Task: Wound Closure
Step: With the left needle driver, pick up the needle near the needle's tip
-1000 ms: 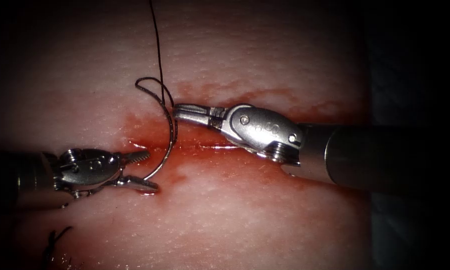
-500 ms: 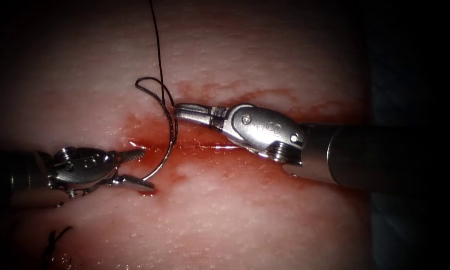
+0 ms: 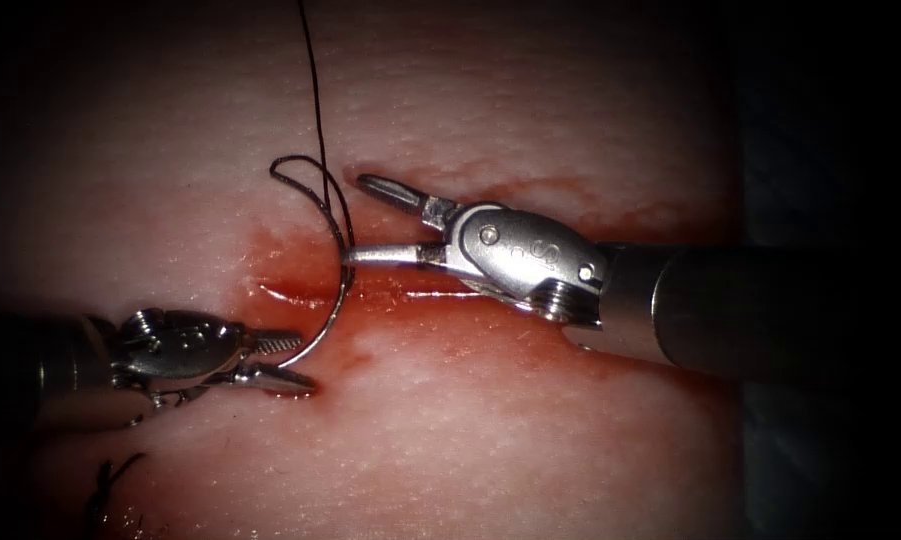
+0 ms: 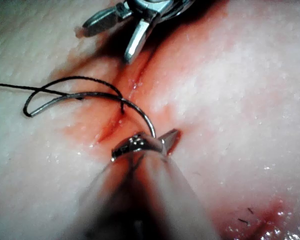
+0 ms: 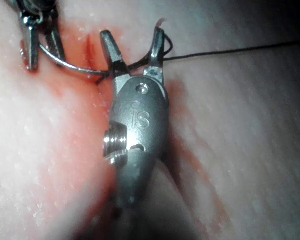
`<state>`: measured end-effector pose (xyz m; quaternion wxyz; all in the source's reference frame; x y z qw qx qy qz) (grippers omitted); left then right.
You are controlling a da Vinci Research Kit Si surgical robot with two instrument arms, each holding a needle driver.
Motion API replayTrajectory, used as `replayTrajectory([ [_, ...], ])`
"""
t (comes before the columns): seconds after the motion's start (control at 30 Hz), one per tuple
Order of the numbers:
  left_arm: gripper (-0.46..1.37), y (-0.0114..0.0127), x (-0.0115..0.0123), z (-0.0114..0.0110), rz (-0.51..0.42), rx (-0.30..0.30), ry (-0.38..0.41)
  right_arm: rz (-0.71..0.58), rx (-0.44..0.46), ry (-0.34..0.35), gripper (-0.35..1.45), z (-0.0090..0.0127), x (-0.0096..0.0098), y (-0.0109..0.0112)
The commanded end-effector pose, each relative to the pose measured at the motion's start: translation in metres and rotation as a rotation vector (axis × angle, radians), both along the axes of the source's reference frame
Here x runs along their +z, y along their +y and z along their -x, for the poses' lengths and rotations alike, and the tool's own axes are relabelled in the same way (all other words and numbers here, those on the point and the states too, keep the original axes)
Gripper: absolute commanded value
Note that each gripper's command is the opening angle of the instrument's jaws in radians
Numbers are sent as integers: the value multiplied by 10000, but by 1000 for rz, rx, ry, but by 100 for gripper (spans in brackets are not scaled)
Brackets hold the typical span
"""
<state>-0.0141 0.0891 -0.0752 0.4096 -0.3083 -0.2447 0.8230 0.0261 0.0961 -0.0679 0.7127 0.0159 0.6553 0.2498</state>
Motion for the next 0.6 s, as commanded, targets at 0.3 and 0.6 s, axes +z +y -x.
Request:
replayTrajectory([
  [0.3,24,-2,-4,-2,-58,-14,-1,-9,-3,-30,102,0,-1,-1],
  [0.6,-35,8,-28,-1,9,-96,107,-75,-1,-121,111,1,-4,-5],
])
